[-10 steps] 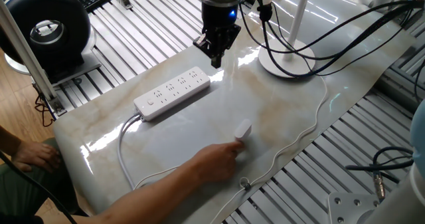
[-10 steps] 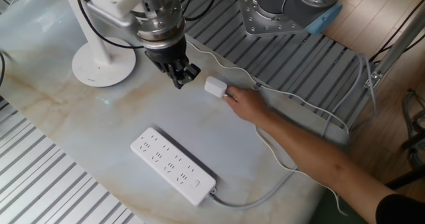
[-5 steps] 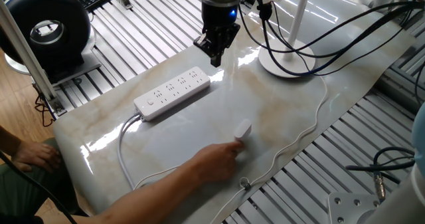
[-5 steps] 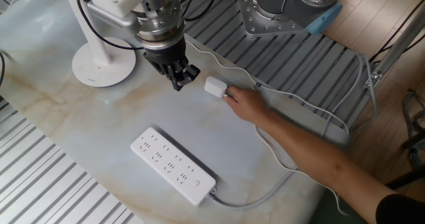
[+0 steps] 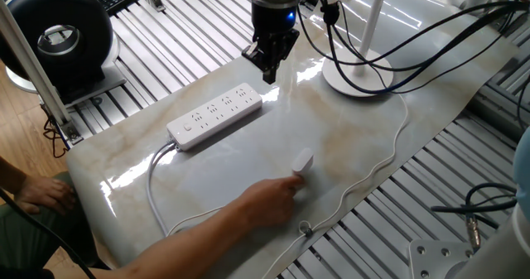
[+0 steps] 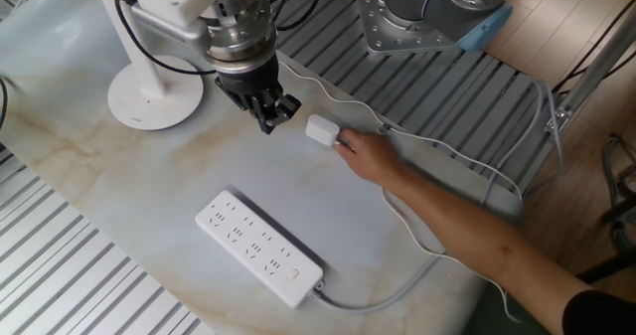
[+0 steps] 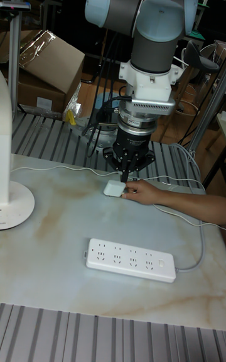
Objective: Plug in the power cord of the desk lamp, turn on the socket, and light up the desk lamp
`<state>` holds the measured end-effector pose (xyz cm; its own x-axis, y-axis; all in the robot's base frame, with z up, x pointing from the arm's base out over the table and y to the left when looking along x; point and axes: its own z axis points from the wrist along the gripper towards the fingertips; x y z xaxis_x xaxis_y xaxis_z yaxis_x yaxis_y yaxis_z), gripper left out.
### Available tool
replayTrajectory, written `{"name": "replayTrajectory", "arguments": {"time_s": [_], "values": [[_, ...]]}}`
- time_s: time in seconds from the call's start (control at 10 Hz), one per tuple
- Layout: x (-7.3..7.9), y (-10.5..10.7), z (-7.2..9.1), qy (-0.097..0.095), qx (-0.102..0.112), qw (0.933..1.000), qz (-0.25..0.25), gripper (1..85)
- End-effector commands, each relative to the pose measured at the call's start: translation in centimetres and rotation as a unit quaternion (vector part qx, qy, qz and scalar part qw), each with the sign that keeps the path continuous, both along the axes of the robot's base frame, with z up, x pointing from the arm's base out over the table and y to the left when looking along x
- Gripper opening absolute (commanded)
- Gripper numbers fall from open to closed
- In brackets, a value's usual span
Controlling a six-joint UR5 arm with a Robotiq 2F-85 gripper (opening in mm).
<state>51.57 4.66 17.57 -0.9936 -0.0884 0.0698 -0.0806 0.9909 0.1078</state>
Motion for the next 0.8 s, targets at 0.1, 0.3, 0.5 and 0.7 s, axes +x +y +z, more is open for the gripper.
{"name": "replayTrajectory", "arguments": {"time_s": [0.1, 0.3, 0.5, 0.7], "values": [[-0.5, 0.2, 0.2, 0.008, 0.007, 0.9997, 0.020, 1.0], [-0.4, 0.1, 0.2, 0.006, 0.005, 0.9998, 0.017, 1.0], [-1.3, 1.0, 0.5, 0.014, 0.023, 0.9996, 0.011, 1.0], [-4.3, 0.7, 1.2, 0.002, 0.010, 0.9999, -0.007, 1.0]]}}
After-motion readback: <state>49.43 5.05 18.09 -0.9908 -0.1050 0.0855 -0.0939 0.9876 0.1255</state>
